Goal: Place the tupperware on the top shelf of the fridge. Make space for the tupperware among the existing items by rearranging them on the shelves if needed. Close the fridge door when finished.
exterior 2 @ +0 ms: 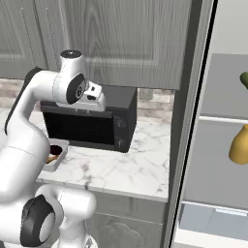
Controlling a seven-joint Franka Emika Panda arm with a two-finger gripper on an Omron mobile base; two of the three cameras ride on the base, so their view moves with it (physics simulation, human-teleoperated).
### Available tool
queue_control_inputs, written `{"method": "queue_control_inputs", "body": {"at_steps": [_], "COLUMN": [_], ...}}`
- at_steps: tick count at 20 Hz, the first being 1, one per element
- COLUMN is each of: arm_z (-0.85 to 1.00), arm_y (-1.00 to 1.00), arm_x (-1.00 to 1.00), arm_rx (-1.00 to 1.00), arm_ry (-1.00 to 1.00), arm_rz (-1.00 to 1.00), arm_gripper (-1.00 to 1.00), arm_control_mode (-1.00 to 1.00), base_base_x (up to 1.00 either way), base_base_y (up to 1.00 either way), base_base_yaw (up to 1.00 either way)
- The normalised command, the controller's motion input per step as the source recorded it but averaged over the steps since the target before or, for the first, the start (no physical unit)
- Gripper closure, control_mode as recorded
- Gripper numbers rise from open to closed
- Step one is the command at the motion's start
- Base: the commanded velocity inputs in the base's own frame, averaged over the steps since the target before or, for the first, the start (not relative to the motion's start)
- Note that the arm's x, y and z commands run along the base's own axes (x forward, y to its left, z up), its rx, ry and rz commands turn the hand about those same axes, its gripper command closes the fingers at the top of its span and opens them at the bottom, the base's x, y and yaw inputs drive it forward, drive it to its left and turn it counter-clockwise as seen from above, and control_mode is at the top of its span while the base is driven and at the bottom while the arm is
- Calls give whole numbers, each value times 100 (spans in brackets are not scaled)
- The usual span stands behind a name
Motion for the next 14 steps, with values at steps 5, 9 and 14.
{"method": "queue_control_inputs", "body": {"at_steps": [5,9,14], "arm_z": [-35,0,0], "arm_y": [-36,0,0], "arm_x": [14,0,0], "arm_rx": [-8,0,0], "arm_ry": [11,0,0], "arm_rz": [10,0,0], "arm_gripper": [-100,-100,-100], "arm_control_mode": [-100,-100,-100], "base_base_x": [0,0,0], "base_base_y": [0,0,0], "base_base_yaw": [0,0,0]}}
